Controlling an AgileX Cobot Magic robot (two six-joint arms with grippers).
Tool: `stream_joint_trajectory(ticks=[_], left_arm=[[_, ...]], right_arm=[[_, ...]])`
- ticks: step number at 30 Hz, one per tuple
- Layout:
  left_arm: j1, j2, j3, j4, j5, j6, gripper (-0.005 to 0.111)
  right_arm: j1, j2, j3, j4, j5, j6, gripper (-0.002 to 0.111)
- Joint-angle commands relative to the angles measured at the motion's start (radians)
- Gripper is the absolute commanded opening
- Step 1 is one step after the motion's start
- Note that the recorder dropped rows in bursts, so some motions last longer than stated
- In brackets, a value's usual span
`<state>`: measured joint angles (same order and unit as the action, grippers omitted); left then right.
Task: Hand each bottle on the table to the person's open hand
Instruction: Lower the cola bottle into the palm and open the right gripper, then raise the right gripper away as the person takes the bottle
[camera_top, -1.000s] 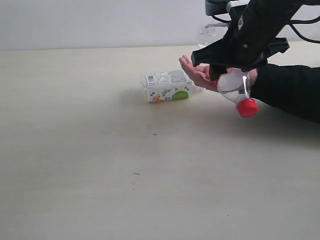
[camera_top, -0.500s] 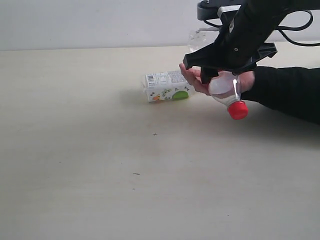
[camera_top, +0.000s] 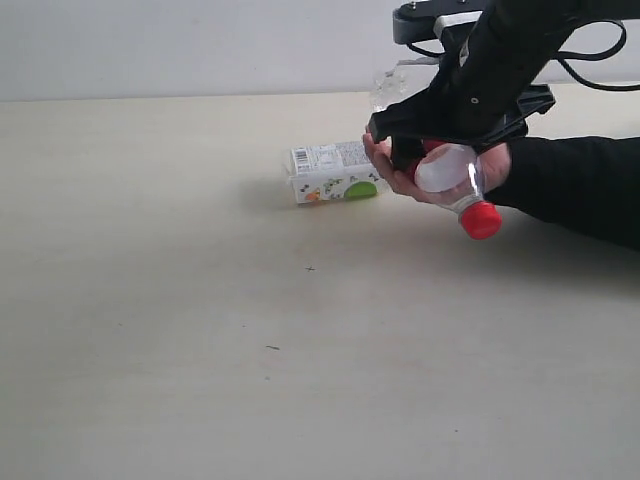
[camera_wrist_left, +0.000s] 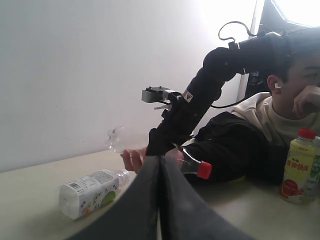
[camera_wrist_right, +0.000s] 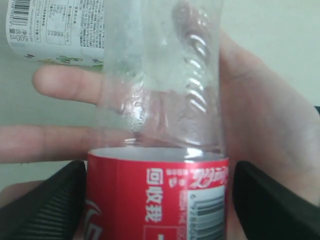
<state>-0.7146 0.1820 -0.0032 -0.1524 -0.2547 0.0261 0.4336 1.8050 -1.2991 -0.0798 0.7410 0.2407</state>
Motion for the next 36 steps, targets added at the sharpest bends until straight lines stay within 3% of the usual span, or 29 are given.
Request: stream_joint_trajectory(ticks=[1,15,20,25,31,36], left_arm=[[-0.006,-0.007,0.003,-0.005,-0.002,-0.003,0.0],[-0.006,-0.007,0.003,-0.005,-0.002,-0.003,0.0],[-0.006,-0.007,0.003,-0.005,-0.002,-0.003,0.0],[-0.006,-0.007,0.003,-0.005,-0.002,-0.003,0.0],[-0.006,-0.007,0.003,-0.005,-0.002,-0.003,0.0],[-0.006,-0.007,0.003,-0.005,-0.002,-0.003,0.0]], right_arm=[[-0.003,-0.009,-0.007,-0.008,-0.004,-0.011,0.076],[-0.003,-0.222,0.01,0.0,0.05,-0.057,0.076],[-0.003,-0.403,0.21,0.013,0.024,-0.067,0.076],[-0.003,-0.659,0.508,0.029,-0.155,-0.091,0.075],[-0.003,-0.931,0.606,0.127,-0.164,-0.091,0.065],[-0.003,-1.146,0.616,0.131,-0.016,-0.133,0.045]])
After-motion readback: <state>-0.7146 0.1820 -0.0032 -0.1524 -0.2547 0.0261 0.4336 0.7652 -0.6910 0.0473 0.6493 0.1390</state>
